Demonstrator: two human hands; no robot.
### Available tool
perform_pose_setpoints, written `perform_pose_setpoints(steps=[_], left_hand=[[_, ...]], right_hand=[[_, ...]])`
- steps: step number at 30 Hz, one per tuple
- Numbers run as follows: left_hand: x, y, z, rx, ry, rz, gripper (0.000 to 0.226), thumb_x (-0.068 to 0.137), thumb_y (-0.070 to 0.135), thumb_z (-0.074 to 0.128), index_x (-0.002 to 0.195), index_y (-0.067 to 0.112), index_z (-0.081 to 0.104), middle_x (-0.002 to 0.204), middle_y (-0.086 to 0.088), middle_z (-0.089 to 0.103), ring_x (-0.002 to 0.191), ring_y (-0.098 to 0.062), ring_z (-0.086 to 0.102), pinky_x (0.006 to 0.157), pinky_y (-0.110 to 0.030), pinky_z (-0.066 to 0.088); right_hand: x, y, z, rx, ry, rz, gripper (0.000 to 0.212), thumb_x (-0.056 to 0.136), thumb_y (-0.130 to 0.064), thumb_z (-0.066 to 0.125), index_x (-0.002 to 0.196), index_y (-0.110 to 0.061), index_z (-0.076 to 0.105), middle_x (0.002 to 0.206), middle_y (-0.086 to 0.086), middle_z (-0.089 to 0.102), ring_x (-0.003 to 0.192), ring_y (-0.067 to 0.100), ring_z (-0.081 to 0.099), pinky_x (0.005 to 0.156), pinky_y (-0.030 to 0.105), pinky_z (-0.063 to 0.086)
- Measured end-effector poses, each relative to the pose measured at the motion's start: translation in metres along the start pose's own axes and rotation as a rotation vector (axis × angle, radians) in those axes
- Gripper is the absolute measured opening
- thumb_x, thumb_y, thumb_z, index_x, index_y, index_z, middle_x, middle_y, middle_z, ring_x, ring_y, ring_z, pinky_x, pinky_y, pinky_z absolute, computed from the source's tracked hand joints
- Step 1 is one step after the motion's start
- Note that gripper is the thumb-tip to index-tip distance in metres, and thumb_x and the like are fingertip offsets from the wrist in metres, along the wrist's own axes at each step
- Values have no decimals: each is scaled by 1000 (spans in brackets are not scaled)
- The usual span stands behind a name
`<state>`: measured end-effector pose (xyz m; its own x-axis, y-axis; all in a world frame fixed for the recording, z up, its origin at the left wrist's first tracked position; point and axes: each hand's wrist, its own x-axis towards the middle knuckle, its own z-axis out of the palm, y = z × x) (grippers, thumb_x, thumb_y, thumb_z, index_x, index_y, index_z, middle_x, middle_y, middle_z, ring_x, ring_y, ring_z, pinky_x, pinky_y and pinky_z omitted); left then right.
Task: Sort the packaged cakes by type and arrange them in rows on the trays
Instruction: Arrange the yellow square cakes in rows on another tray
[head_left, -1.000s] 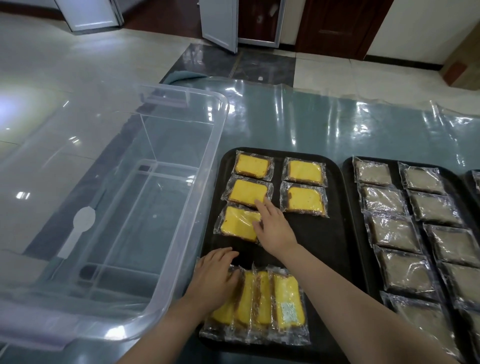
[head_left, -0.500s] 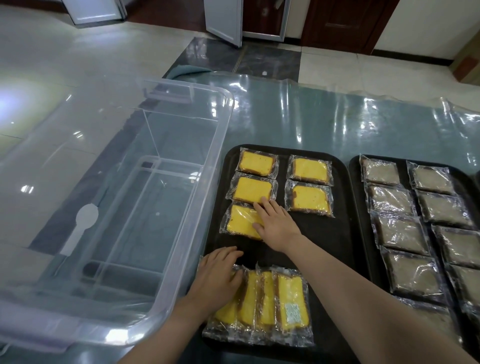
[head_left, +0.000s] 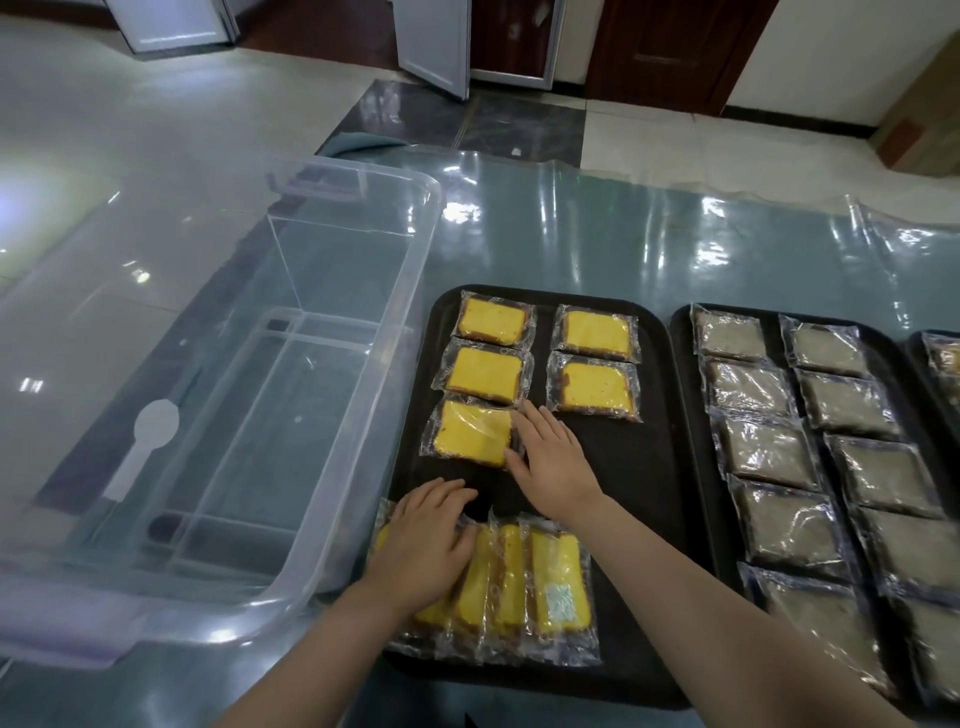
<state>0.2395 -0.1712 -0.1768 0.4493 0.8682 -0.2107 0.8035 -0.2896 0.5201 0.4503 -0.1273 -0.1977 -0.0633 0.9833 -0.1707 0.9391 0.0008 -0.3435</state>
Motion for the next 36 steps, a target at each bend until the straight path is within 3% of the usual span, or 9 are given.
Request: perform_pose_setpoints(steps=[7,12,17,24,30,36], left_hand=[[-7,26,10,13,20,49,51,103,35,43,152,29,32,159,12,27,150,-6,9,120,-27,-4],[-13,38,22,71,66,69,55,103,38,39,155,27,26,162,10,21,150,-8,6,120,-28,-6],[-21,48,31,108,66,77,52,102,38,39,153,28,30,161,10,22,151,-9,6,120,-28,-4],[-33,61,42,148,71,125,47,101,37,43,148,32,37,160,9,25,152,-14,1,120,-32,-7],[-39,69,54,86,50,203,43,100,30,45,143,29,47,146,13,49,147,-8,24,116,-19,-10],[-40,79,65,91,11,181,48,100,30,46,147,30,40,149,13,44,147,-10,22,119,-25,-6]], right_hand=[[-46,18,-2,142,21,101,54,106,-39,38,156,-22,26,164,-4,18,152,15,9,124,38,12],[-79,29,4,220,69,123,40,104,-28,43,144,-21,47,151,-3,43,144,14,31,119,36,26],[-108,35,11,324,-15,150,35,103,-25,46,136,-22,56,133,-6,59,128,12,47,112,36,37],[-129,45,16,368,17,189,31,99,-29,54,129,-22,61,108,-8,57,110,11,48,102,29,42],[-139,50,12,561,25,313,4,94,-26,62,97,-25,65,99,-7,56,86,5,56,72,11,41],[-152,58,6,929,7,509,7,93,-20,66,97,-14,67,89,-1,67,81,11,61,64,20,47]])
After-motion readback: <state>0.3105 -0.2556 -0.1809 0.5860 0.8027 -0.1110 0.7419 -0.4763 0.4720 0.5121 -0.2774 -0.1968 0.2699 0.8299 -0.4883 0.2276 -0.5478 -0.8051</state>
